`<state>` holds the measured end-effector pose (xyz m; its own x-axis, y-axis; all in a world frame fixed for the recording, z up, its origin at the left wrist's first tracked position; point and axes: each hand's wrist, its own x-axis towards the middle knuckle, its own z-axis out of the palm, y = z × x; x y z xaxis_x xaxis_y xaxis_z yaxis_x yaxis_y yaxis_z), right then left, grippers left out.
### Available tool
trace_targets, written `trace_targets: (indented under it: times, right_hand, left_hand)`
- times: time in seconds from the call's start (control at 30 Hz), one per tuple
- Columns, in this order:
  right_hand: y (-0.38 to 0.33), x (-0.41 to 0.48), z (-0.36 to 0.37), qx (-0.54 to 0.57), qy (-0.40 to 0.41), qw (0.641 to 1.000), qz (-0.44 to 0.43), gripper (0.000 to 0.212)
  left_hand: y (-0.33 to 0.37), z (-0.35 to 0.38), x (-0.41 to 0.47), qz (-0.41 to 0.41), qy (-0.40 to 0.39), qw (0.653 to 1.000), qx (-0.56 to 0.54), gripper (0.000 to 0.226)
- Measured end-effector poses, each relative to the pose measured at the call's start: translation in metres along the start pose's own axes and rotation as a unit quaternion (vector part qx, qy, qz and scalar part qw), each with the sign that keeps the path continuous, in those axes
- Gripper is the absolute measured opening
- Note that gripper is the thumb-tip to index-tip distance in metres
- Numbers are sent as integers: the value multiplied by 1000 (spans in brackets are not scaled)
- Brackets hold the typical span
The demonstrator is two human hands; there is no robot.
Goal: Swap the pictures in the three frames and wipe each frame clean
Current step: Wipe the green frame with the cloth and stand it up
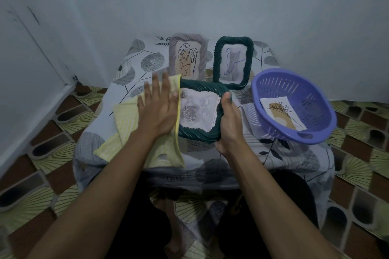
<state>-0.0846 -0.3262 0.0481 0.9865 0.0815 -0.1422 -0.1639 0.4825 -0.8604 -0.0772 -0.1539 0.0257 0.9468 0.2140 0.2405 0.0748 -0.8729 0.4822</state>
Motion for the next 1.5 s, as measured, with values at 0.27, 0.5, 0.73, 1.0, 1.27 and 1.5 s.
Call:
trace_targets:
  times: [0.27,0.5,0.73,1.0,1.27,1.5]
  right_hand:
    - [4,5,12,-51,-2,999,-19,46]
    - [8,9,-3,-56,-11,998,-24,40]
    - [3,8,-8,-26,-49,998,9,42]
    - [-2,7,-11,-22,-87,995,44,46]
    - [5,9,-13,-14,-74,996,56,48]
    - [5,7,-13,-20,-79,995,55,48]
  left_hand:
    - [44,13,-20,106,-26,994,9,78]
    - [18,30,-42,205,-24,976,70,58]
    - [-14,22,-24,-5,43,984,-176,65]
    - [-9,2,-20,-150,92,943,-284,46]
    - [-7,3,-21,-142,81,958,-236,52]
    - [-6,4,-14,-184,116,960,-175,58]
